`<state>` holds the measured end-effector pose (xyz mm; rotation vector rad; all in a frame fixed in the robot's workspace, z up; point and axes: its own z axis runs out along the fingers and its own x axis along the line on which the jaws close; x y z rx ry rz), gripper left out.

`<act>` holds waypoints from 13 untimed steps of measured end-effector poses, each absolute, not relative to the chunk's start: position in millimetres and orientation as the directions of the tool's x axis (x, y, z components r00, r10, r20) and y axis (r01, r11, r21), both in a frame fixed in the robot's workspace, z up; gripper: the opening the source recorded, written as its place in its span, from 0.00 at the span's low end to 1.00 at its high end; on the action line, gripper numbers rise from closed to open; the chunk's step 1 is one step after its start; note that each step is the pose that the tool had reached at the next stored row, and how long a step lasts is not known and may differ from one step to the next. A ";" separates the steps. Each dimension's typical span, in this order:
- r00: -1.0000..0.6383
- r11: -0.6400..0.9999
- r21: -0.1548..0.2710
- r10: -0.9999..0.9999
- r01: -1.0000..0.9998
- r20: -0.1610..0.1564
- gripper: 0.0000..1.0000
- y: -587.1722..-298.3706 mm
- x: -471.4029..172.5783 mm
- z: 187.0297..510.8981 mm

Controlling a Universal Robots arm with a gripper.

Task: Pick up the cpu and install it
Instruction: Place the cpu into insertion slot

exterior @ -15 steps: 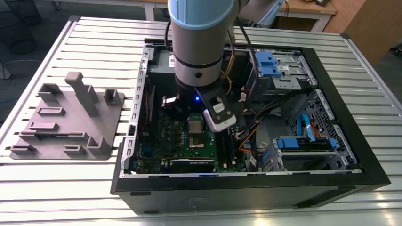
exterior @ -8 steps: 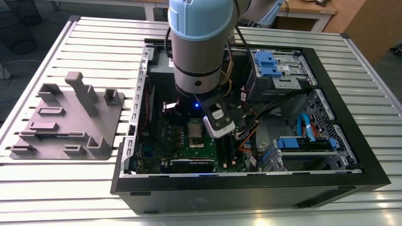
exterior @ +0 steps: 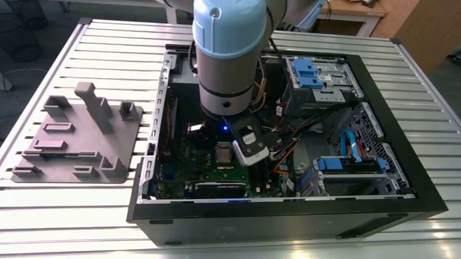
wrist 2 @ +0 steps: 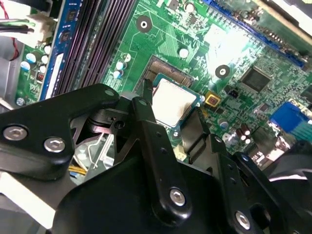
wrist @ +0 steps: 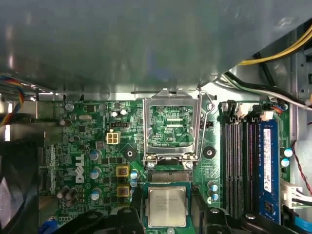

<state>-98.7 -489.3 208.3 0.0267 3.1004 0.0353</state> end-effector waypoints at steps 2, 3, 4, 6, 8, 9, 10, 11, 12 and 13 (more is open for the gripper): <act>-0.999 1.000 0.023 0.018 0.017 -0.040 0.47 -489.3 -98.6 205.3; -0.999 1.000 0.023 0.017 0.017 -0.041 0.47 -489.3 -98.6 202.3; -0.999 1.000 0.023 0.018 0.017 -0.041 0.47 -489.3 -98.6 202.3; -0.999 1.000 0.023 0.018 0.017 -0.041 0.47 -489.3 -98.6 202.3; -0.999 1.000 0.023 0.018 0.017 -0.041 0.47 -489.4 -98.6 203.3; -0.999 1.000 0.023 0.018 0.017 -0.041 0.47 -489.3 -98.6 204.2; -0.999 1.000 0.023 0.018 0.017 -0.041 0.47 -489.3 -98.6 205.0; -0.999 1.000 0.023 0.018 0.017 -0.041 0.47 -489.3 -98.6 205.4; -0.999 1.000 0.023 0.018 0.017 -0.041 0.47 -489.3 -98.6 205.4; -0.999 1.000 0.023 0.018 0.017 -0.041 0.47 -489.3 -98.6 205.4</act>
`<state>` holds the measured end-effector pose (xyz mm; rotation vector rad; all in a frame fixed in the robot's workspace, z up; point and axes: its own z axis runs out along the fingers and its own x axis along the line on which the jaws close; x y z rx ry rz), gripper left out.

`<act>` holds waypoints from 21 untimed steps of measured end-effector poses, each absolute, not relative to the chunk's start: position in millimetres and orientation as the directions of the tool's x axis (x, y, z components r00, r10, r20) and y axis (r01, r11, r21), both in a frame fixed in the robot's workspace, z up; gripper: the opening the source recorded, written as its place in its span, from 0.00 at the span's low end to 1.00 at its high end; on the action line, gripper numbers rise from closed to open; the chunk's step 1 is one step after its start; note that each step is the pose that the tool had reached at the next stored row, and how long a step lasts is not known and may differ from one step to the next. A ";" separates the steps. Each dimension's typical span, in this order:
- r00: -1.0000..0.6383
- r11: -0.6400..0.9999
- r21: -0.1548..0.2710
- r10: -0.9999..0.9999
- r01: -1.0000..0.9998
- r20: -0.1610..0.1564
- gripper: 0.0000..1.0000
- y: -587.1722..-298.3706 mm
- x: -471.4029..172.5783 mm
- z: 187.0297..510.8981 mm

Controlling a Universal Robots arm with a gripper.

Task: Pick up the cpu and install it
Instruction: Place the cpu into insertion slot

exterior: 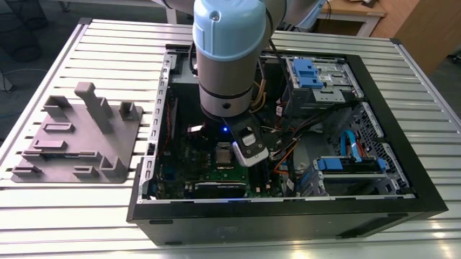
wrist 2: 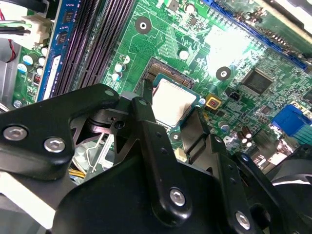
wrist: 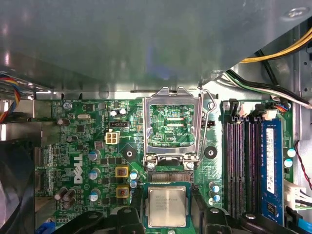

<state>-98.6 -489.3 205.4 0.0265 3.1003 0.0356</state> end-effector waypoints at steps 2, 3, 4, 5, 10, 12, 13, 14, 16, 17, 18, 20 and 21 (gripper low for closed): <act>-0.999 1.000 0.023 0.018 0.017 -0.040 0.47 -489.3 -98.6 205.8; -0.999 1.000 0.023 0.018 0.017 -0.041 0.47 -489.3 -98.6 205.9; -0.999 1.000 0.023 0.018 0.017 -0.041 0.47 -489.3 -98.6 206.1; -0.999 1.000 0.023 0.018 0.017 -0.041 0.47 -489.3 -98.6 206.2; -0.999 1.000 0.023 0.017 0.017 -0.040 0.47 -489.4 -98.6 204.5; -0.999 1.000 0.023 0.018 0.017 -0.041 0.47 -489.3 -98.6 203.1; -0.999 1.000 0.023 0.018 0.017 -0.040 0.47 -489.3 -98.6 202.4; -0.999 1.000 0.023 0.017 0.017 -0.041 0.47 -489.3 -98.6 201.6; -0.999 1.000 0.023 0.018 0.017 -0.040 0.47 -489.4 -98.6 200.5; -0.999 1.000 0.023 0.018 0.017 -0.040 0.47 -489.4 -98.7 200.4; -0.999 1.000 0.023 0.018 0.017 -0.041 0.47 -489.4 -98.6 199.7; -0.999 1.000 0.023 0.018 0.017 -0.041 0.47 -489.3 -98.6 199.1; -0.999 1.000 0.023 0.018 0.017 -0.041 0.47 -489.4 -98.6 199.0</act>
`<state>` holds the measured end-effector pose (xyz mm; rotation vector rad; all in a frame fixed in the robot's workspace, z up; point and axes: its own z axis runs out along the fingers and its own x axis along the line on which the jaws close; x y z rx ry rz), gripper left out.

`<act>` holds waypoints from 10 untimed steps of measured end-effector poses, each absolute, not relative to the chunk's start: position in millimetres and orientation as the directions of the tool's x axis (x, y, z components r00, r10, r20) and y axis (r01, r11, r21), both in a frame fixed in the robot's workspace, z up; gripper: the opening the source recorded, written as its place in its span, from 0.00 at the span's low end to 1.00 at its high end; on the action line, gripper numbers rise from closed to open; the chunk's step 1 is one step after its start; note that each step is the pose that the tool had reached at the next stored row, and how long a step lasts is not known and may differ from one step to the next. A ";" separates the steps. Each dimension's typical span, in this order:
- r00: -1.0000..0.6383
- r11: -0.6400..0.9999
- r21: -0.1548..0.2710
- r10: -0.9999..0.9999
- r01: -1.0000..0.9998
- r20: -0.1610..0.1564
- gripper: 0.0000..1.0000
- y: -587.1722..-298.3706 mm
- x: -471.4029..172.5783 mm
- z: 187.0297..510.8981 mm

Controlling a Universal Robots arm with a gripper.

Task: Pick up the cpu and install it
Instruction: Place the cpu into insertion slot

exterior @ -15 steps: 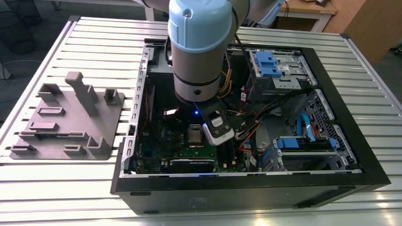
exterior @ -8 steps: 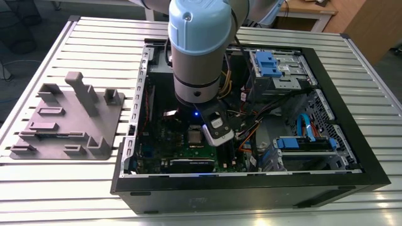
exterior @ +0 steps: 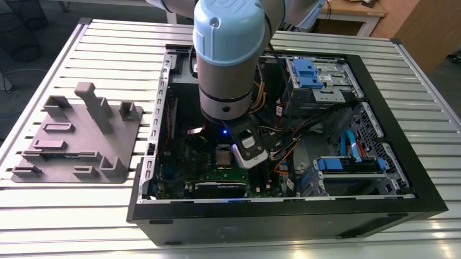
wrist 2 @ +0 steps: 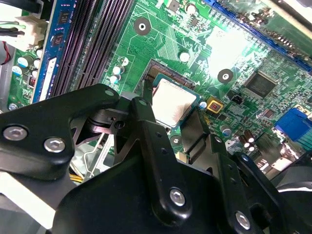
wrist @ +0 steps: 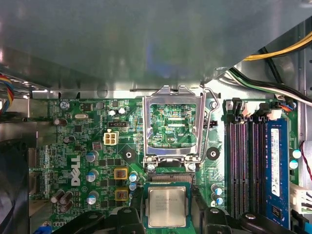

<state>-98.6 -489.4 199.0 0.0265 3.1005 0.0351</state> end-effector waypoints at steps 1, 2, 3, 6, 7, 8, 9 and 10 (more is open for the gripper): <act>-0.999 1.000 0.023 0.018 0.017 -0.041 0.47 -489.4 -98.6 199.0; -0.999 1.000 0.023 0.018 0.017 -0.041 0.47 -489.5 -98.7 199.0; -0.999 1.000 0.023 0.018 0.017 -0.041 0.47 -489.8 -98.7 199.0; -0.999 1.000 0.023 0.017 0.017 -0.040 0.47 -491.1 -98.6 198.9; -0.999 1.000 0.023 0.017 0.017 -0.041 0.47 -491.6 -98.6 198.8; -0.999 1.000 0.023 0.018 0.017 -0.041 0.47 -491.6 -98.5 198.6; -0.999 1.000 0.023 0.018 0.017 -0.041 0.47 -491.6 -98.3 198.3; -0.999 1.000 0.023 0.017 0.017 -0.041 0.47 -491.7 -97.5 197.5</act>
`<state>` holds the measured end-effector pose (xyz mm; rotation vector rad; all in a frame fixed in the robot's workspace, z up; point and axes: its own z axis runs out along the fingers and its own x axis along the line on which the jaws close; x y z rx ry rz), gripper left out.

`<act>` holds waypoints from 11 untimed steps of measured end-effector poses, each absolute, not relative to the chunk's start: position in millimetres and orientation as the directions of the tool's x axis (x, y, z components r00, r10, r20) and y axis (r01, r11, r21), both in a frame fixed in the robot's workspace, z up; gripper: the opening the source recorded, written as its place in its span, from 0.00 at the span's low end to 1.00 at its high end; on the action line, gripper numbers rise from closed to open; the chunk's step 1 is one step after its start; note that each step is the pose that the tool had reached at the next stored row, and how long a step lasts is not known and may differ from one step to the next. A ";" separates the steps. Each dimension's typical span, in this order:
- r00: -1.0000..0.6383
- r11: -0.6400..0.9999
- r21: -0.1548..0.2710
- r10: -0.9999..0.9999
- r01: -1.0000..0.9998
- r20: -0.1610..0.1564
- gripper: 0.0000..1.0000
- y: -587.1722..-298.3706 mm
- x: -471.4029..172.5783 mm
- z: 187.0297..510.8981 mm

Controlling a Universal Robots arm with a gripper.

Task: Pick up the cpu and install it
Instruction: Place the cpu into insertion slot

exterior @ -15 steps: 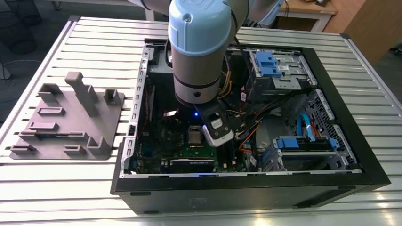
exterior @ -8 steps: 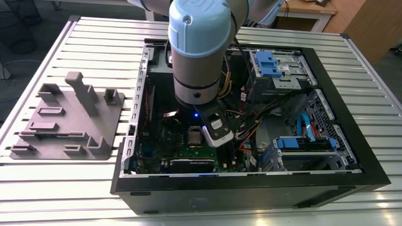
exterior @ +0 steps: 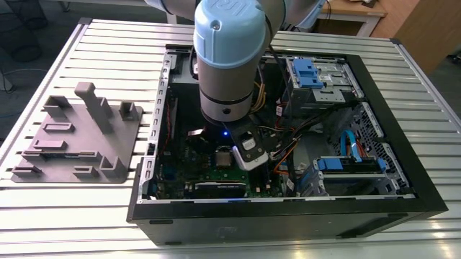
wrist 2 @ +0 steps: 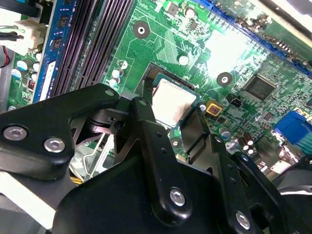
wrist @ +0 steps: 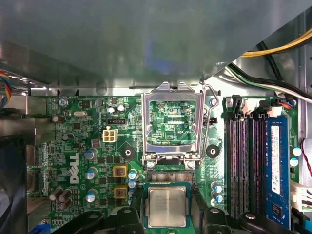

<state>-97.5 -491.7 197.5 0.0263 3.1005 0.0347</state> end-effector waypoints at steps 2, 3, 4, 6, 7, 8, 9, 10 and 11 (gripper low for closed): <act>-0.999 1.000 0.022 0.017 0.017 -0.040 0.47 -491.8 -96.9 197.0; -0.999 1.000 0.022 0.018 0.017 -0.040 0.47 -491.9 -96.9 196.7; -0.999 1.000 0.022 0.018 0.017 -0.040 0.47 -492.0 -96.9 196.3; -0.999 1.000 0.022 0.018 0.017 -0.041 0.47 -492.4 -96.8 195.3; -0.999 1.000 0.022 0.018 0.017 -0.041 0.47 -492.6 -96.7 194.8; -0.999 1.000 0.022 0.018 0.017 -0.041 0.47 -492.8 -96.7 194.1; -0.999 1.000 0.022 0.018 0.017 -0.041 0.47 -492.8 -96.5 193.5; -0.999 1.000 0.022 0.018 0.017 -0.041 0.47 -492.8 -96.0 193.1; -0.999 1.000 0.022 0.018 0.017 -0.040 0.47 -492.8 -95.6 192.9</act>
